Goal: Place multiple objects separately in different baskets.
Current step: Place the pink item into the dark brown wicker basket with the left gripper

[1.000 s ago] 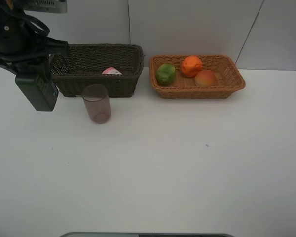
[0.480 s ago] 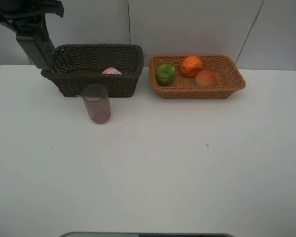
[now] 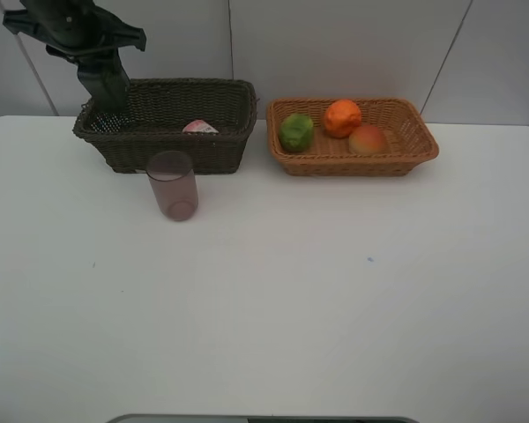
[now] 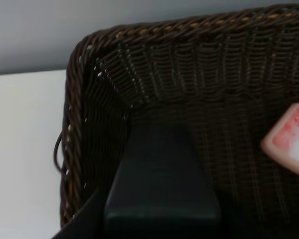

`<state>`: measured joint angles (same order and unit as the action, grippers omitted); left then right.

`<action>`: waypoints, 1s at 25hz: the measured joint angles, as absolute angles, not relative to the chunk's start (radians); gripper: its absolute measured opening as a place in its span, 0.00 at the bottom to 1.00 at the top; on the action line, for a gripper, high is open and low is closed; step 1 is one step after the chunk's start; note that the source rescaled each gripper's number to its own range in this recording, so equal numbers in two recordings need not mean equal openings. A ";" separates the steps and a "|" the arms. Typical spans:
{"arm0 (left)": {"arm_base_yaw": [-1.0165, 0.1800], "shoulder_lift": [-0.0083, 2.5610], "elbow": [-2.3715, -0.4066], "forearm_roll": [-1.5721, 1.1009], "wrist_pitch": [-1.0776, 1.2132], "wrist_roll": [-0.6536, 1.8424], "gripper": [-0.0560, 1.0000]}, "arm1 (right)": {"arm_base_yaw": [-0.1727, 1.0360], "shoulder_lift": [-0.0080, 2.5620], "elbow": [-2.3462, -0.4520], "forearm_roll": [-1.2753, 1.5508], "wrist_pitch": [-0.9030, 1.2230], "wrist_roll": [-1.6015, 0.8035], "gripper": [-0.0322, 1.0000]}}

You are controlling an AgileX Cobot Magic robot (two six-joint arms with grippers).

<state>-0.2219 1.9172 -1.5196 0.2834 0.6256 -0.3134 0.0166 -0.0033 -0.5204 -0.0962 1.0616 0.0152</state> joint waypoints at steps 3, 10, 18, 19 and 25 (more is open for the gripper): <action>-0.222 1.942 -1.520 0.284 0.554 -0.313 0.50 | 0.017 -0.003 -0.520 -0.096 1.062 0.015 1.00; -0.222 2.019 -1.520 0.282 0.377 -0.313 0.50 | 0.017 -0.003 -0.520 -0.096 1.062 0.015 1.00; -0.222 2.100 -1.520 0.232 0.354 -0.314 0.50 | 0.017 -0.003 -0.520 -0.096 1.062 0.015 1.00; -0.222 2.101 -1.520 0.232 0.354 -0.314 0.50 | 0.017 -0.003 -0.520 -0.096 1.062 0.015 1.00; -0.222 2.102 -1.520 0.232 0.352 -0.313 0.50 | 0.017 -0.003 -0.520 -0.096 1.062 0.015 1.00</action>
